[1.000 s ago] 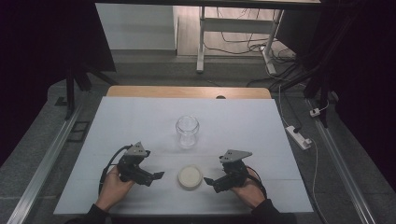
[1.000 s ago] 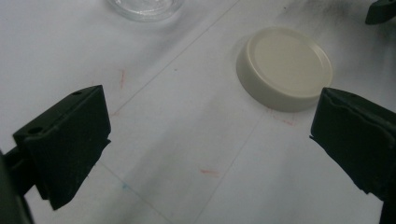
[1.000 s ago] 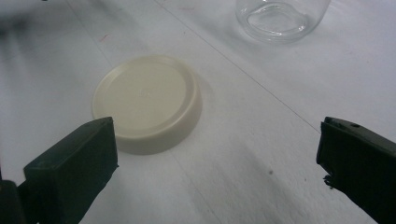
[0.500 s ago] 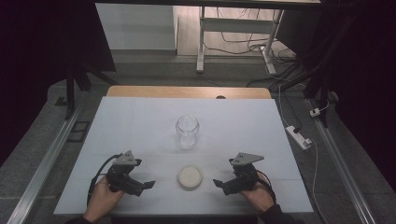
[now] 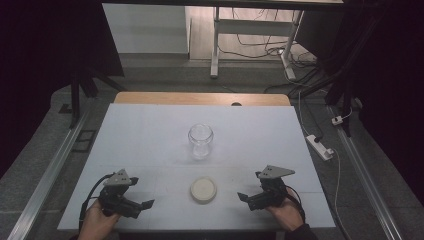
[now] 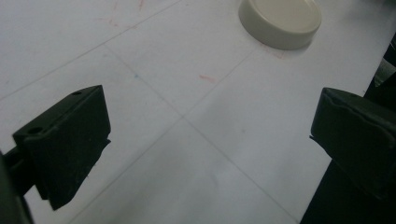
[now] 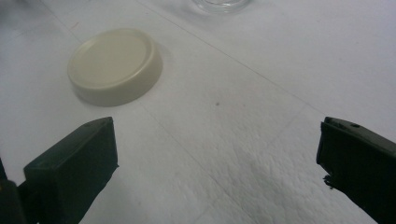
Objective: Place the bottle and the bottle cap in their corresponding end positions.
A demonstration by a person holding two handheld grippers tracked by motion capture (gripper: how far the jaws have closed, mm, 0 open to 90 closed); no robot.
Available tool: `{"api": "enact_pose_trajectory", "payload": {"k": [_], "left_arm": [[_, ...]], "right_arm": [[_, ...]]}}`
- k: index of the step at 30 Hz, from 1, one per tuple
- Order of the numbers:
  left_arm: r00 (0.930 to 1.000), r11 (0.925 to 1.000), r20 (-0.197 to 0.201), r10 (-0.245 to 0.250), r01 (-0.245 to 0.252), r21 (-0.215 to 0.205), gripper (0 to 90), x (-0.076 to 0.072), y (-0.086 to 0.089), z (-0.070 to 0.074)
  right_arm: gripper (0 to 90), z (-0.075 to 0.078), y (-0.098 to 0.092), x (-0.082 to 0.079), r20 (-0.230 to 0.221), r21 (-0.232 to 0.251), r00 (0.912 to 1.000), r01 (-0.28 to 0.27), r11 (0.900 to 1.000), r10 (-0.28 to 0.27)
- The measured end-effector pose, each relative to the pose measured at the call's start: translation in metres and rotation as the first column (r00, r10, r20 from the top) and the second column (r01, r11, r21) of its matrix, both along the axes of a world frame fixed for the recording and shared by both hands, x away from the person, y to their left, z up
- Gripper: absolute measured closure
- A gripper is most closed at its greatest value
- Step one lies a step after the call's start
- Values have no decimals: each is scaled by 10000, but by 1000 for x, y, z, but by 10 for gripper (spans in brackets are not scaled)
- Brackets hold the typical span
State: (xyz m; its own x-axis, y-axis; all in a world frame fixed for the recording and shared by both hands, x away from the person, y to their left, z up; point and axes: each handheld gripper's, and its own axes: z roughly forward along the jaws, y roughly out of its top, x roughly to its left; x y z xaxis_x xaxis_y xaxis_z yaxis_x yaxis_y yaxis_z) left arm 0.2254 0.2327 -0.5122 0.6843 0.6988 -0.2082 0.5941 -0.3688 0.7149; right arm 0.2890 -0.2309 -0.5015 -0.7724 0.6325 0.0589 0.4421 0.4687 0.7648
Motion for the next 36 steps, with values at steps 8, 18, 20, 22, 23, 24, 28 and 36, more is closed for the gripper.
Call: {"api": "enact_pose_trajectory", "payload": {"k": [8, 18, 20, 22, 23, 24, 28, 36], "left_arm": [[9985, 9984, -90, 543, -544, -131, 0, -17, 20, -3], [9929, 9926, -68, 1184, -1185, -273, 0, -33, 40, -5], [9916, 9912, -66, 1295, -1297, -261, 0, -36, 43, -5], [9899, 9897, -47, 1419, -1419, -209, 0, -38, 46, -6], [9892, 9890, -52, 1467, -1468, -155, 0, -39, 47, -6], [9882, 9881, -46, 1532, -1532, -87, 0, -40, 48, -7], [9859, 9859, -91, 1673, -1672, 105, 0, -43, 51, -9], [9808, 9805, -195, 1943, -1936, 345, 0, -49, 56, -12]], "right_arm": [[0, 2, -15, -6, 32, -7, 9993, 376, 9993, -376], [0, 3, -34, -15, 37, 41, 9960, 894, 9960, -894], [0, 3, -39, -16, 22, 38, 9948, 1015, 9948, -1015], [0, 3, -42, -18, 25, 39, 9940, 1094, 9940, -1094], [0, 3, -44, -18, 17, 33, 9935, 1138, 9935, -1138], [0, 3, -45, -19, 44, 29, 9930, 1179, 9930, -1179], [0, 3, -52, -22, -16, 45, 9904, 1385, 9904, -1385], [0, 1, -63, -27, -199, -172, 9846, 1733, 9847, -1736]]}}
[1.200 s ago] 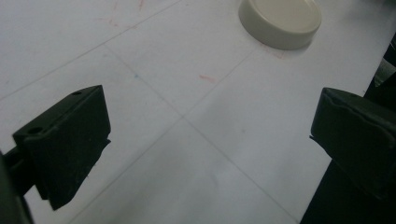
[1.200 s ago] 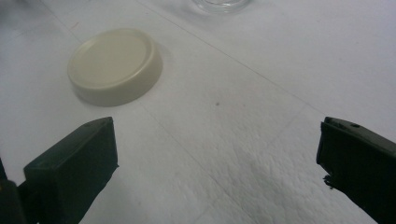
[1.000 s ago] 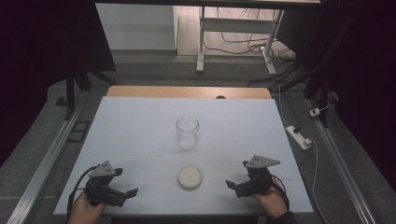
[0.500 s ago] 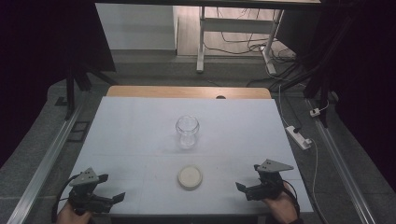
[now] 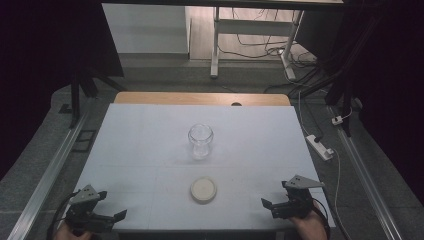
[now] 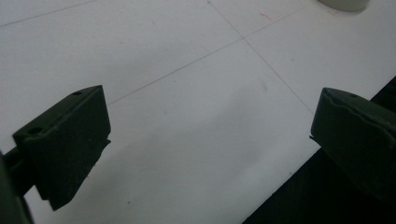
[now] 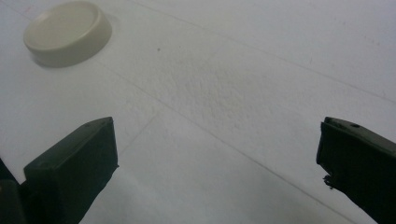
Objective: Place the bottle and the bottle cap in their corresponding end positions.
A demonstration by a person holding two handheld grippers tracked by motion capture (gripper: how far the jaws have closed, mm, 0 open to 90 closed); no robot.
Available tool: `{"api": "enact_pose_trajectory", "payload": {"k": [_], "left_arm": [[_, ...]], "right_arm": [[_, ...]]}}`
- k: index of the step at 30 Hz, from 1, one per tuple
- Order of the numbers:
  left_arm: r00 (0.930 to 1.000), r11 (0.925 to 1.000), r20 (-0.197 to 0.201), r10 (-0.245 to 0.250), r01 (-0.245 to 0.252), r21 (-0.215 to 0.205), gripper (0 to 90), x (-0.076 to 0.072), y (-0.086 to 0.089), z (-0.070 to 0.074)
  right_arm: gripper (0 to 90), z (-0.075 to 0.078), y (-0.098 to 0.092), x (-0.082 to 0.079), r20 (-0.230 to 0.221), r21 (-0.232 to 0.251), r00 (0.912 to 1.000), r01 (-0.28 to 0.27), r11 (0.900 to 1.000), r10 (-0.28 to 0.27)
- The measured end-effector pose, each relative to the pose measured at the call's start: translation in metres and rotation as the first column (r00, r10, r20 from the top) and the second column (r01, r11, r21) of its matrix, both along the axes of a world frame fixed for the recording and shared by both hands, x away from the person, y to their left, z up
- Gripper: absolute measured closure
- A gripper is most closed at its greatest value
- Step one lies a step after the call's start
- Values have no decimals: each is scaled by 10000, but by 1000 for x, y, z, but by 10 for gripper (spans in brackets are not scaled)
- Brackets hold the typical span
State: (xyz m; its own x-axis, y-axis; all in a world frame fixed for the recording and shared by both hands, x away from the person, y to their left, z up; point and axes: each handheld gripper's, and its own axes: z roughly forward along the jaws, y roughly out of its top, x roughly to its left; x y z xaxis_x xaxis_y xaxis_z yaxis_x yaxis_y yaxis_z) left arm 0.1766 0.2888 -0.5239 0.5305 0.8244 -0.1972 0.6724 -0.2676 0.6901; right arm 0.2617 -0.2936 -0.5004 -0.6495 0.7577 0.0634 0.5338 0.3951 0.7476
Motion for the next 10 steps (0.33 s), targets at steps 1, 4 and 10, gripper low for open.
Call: {"api": "enact_pose_trajectory", "payload": {"k": [1, 4, 10], "left_arm": [[10000, 10000, -49, 36, -36, 29, 0, -1, 1, 0], [9996, 9996, -113, 248, -247, 140, 0, -4, 4, -1], [9992, 9993, -217, 342, -339, 157, 0, -5, 6, -1]], "right_arm": [[0, 0, -1, -1, -59, -27, 10000, 44, 10000, -44], [0, 1, -3, -3, -93, -56, 9999, 132, 9999, -133], [0, 0, -2, -5, -164, -371, 9997, 180, 9992, -186]]}}
